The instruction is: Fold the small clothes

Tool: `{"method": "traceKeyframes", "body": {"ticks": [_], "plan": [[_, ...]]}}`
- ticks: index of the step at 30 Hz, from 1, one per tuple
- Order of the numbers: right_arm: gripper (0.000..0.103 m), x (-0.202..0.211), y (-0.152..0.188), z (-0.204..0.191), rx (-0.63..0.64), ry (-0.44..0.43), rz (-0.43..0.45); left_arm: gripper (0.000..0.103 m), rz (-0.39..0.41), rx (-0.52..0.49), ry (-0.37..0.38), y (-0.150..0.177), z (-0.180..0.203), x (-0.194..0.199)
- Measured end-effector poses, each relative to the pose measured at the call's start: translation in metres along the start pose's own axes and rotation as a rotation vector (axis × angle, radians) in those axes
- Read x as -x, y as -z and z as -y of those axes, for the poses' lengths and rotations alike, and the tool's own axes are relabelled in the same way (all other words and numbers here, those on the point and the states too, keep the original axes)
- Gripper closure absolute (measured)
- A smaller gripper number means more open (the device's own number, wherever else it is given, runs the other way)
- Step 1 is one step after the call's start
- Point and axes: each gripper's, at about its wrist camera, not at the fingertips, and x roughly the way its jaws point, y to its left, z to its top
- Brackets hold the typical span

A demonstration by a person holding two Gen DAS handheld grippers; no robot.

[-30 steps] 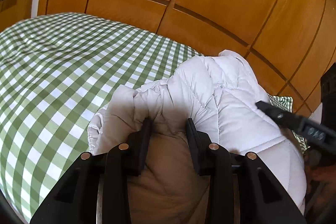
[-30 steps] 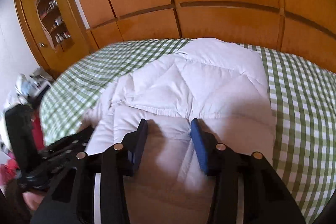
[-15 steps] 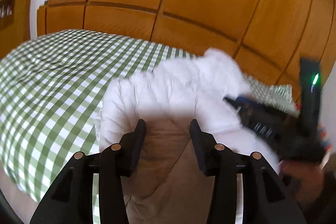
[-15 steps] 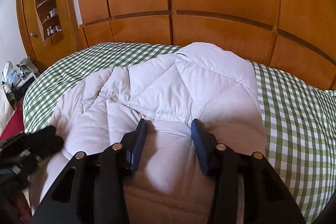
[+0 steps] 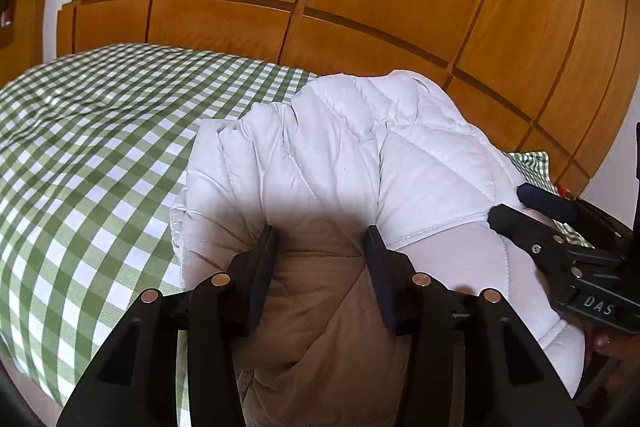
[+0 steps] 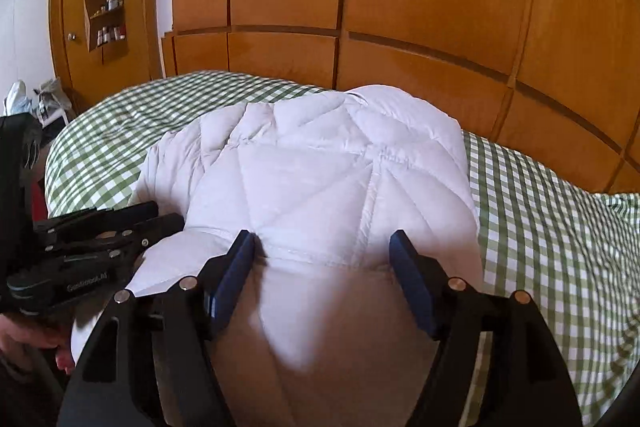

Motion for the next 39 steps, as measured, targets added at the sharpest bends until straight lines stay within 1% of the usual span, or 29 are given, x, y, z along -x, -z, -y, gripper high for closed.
{"method": "traceKeyframes", "body": {"ticks": [3,4,5,6,7,8,9,10,12,13,16,17,18,19,20,22,24,25,30,31,32,35,39], "plan": [[0.029,0.007,0.003,0.004,-0.006,-0.019,0.002,0.058,0.008,0.007,0.020,-0.001,-0.001,0.009],[0.024,0.014,0.003,0.008,-0.017,-0.023,0.006,0.057,0.012,-0.002,0.011,-0.001,-0.001,0.013],[0.021,0.018,0.005,0.009,-0.027,-0.024,0.009,0.048,0.020,-0.017,-0.021,0.000,0.001,0.019],[0.019,0.023,0.006,0.014,-0.042,-0.027,0.010,0.029,0.027,-0.021,-0.066,0.000,0.002,0.023],[0.019,0.029,0.006,0.019,-0.066,-0.036,0.013,0.020,0.034,-0.014,-0.113,0.001,0.001,0.028],[0.019,0.034,0.008,0.025,-0.089,-0.042,0.018,0.016,0.041,0.016,-0.136,0.004,-0.003,0.033],[0.018,0.038,0.010,0.029,-0.111,-0.045,0.019,0.016,0.037,0.042,-0.114,0.006,-0.008,0.035],[0.017,0.040,0.011,0.037,-0.140,-0.049,0.013,0.016,0.006,0.076,-0.079,0.008,-0.014,0.033],[0.016,0.042,0.014,0.052,-0.200,-0.066,-0.009,0.016,-0.032,0.136,-0.032,0.010,-0.022,0.031],[0.014,0.042,0.015,0.061,-0.239,-0.084,-0.021,0.016,-0.064,0.193,0.018,0.011,-0.030,0.030],[0.013,0.043,0.022,0.082,-0.349,-0.122,-0.042,0.016,-0.145,0.335,0.128,0.016,-0.047,0.025],[0.013,0.042,0.024,0.089,-0.384,-0.134,-0.054,0.025,-0.164,0.375,0.170,0.018,-0.052,0.026],[0.013,0.041,0.028,0.095,-0.423,-0.151,-0.069,0.033,-0.170,0.386,0.197,0.019,-0.054,0.028],[0.013,0.040,0.032,0.099,-0.450,-0.164,-0.077,0.036,-0.169,0.378,0.201,0.020,-0.053,0.031],[0.013,0.040,0.032,0.099,-0.450,-0.164,-0.077,0.040,-0.164,0.351,0.198,0.020,-0.050,0.035],[0.013,0.036,0.039,0.108,-0.503,-0.200,-0.097,0.040,-0.175,0.329,0.210,0.020,-0.048,0.038],[0.012,0.027,0.045,0.114,-0.559,-0.255,-0.136,0.040,-0.216,0.367,0.244,0.024,-0.052,0.033],[0.011,0.021,0.048,0.116,-0.587,-0.287,-0.158,0.040,-0.223,0.385,0.254,0.023,-0.056,0.031],[0.006,0.005,0.056,0.129,-0.671,-0.378,-0.226,0.040,-0.244,0.479,0.303,0.039,-0.058,0.036],[0.006,0.000,0.057,0.131,-0.692,-0.399,-0.247,0.037,-0.245,0.492,0.311,0.042,-0.060,0.037],[0.006,-0.003,0.058,0.132,-0.699,-0.410,-0.256,0.031,-0.242,0.505,0.310,0.046,-0.063,0.038],[0.006,-0.010,0.057,0.134,-0.693,-0.429,-0.284,0.029,-0.245,0.530,0.340,0.050,-0.070,0.036],[0.006,-0.017,0.052,0.132,-0.681,-0.438,-0.294,0.029,-0.253,0.495,0.352,0.042,-0.066,0.029]]}}
